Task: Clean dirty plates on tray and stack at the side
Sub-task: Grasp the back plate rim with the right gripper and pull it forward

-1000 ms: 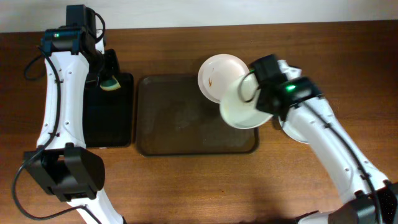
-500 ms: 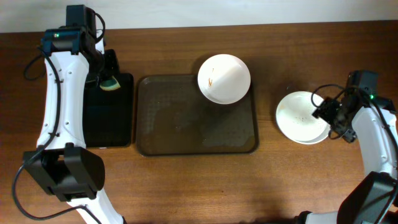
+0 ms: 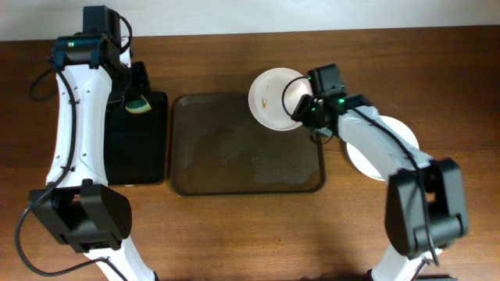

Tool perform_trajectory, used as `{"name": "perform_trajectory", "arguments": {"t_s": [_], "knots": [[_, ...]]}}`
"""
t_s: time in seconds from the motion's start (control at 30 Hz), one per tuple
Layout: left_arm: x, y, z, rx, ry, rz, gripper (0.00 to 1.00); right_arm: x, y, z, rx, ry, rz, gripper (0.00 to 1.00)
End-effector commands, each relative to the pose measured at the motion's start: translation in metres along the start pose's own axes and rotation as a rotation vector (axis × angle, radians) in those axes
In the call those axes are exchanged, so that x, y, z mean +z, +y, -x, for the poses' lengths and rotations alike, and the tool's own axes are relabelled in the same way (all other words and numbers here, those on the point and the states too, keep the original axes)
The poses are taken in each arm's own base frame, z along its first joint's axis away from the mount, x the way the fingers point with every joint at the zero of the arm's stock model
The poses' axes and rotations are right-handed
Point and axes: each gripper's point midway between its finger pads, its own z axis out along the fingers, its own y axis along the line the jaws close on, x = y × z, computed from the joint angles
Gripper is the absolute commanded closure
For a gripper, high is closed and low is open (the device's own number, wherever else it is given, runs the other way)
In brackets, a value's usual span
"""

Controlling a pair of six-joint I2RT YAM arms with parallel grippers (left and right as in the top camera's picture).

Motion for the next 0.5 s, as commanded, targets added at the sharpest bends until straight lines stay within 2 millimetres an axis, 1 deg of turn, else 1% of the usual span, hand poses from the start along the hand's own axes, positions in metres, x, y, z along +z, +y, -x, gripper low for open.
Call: {"name": "perform_trajectory", "arguments": {"t_s": [0.0,0.03,0.07,0.1,0.17,0.2,0.27,0.3,0.33,0.37,0.4,0.43,0.47], "knots": [[-0.004,0.001,0.003,0.015,-0.016,0.004,0.99,0.023,-0.004,0.004,0.054,-0.034,-0.036,0.44],[-0.004,0.001,0.003,0.014,-0.016,0.004,0.99,0.033,-0.006,0.002,0.057,-0.027,-0.043,0.47],[-0.004,0.001,0.003,0.014,-0.016,0.004,0.99,0.043,-0.010,-0.002,0.057,-0.013,-0.057,0.57],[-0.004,0.001,0.003,0.014,-0.016,0.004,0.99,0.049,-0.012,-0.009,0.056,0.018,-0.058,0.72],[-0.004,0.001,0.003,0.014,-0.016,0.004,0.99,0.050,-0.014,-0.021,0.057,0.071,-0.060,0.95],[-0.004,0.001,0.003,0.014,-0.016,0.004,0.99,0.048,-0.013,-0.030,0.050,0.120,-0.049,0.96],[-0.004,0.001,0.003,0.014,-0.016,0.004,0.99,0.043,-0.014,-0.058,0.056,0.255,-0.039,0.96],[-0.004,0.001,0.003,0.015,-0.016,0.004,0.99,0.040,-0.012,-0.071,0.014,0.313,-0.024,0.96],[-0.004,0.001,0.003,0.015,-0.015,0.004,0.99,0.034,-0.014,-0.090,-0.027,0.384,-0.036,0.96],[-0.004,0.001,0.002,0.015,-0.014,0.005,0.99,0.029,-0.021,-0.106,-0.047,0.433,-0.077,0.96],[-0.004,0.001,0.002,0.015,-0.014,0.005,0.99,0.025,-0.021,-0.116,-0.082,0.462,-0.092,0.96],[-0.004,0.001,0.002,0.015,-0.014,0.004,0.99,0.023,-0.014,-0.131,-0.141,0.482,-0.093,0.96],[-0.004,0.001,0.002,0.014,-0.014,0.004,0.99,0.023,-0.007,-0.137,-0.168,0.476,-0.086,0.96]]}}
